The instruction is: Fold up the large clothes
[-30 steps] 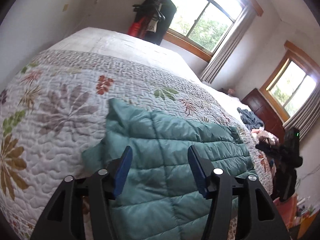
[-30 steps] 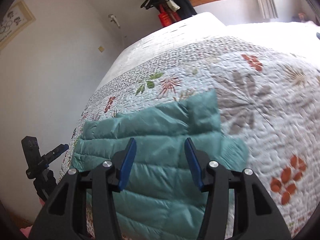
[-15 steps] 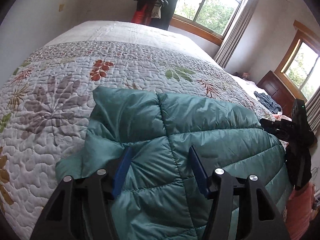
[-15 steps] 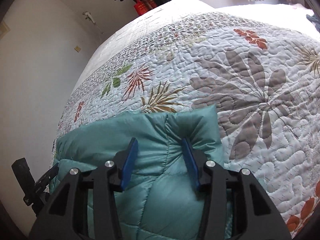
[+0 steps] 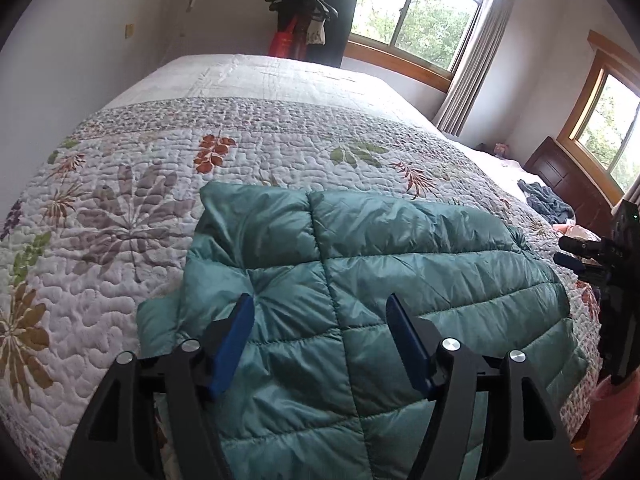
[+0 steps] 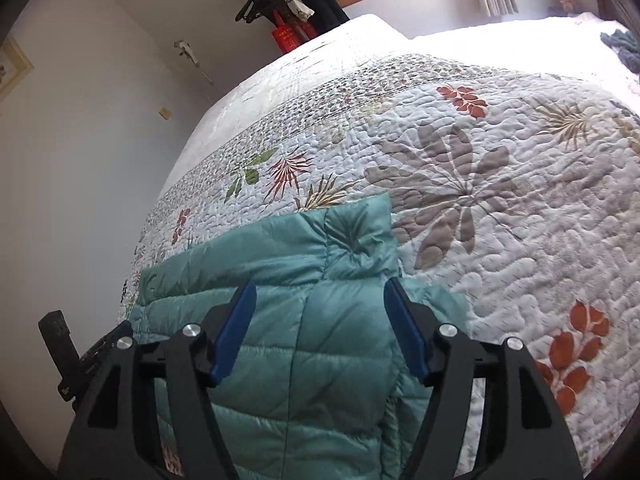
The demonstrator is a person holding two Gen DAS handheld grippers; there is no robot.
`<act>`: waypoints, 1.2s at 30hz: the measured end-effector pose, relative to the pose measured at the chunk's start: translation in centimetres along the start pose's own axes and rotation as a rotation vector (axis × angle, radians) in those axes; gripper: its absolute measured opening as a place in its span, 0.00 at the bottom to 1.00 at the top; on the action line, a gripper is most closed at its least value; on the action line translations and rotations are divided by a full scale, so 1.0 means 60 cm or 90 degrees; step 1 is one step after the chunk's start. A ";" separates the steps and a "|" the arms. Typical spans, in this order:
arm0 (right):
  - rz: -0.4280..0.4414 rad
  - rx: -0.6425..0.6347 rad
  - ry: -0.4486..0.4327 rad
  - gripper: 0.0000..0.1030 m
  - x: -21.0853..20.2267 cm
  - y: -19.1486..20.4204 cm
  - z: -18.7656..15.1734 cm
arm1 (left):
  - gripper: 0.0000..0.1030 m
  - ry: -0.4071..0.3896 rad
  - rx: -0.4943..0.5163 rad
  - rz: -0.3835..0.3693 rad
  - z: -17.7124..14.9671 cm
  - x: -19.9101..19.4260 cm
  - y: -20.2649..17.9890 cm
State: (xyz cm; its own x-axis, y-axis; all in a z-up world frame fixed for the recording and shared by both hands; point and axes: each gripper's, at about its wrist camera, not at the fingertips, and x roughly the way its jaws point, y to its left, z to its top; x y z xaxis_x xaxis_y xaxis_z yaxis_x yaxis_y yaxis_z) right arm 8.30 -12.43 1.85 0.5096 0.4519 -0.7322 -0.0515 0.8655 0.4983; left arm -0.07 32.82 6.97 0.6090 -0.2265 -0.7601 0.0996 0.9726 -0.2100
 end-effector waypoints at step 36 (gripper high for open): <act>-0.003 0.013 0.091 0.72 -0.033 -0.037 -0.169 | 0.83 -0.004 0.021 0.019 -0.088 -0.051 -0.057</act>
State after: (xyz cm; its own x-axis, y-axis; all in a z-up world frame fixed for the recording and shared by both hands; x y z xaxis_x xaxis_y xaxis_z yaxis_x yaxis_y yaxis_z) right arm -1.28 -13.06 -2.53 0.3818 0.4753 -0.7926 -0.0311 0.8637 0.5030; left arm -6.44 29.88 6.79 0.6171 -0.1965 -0.7619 0.1062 0.9803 -0.1668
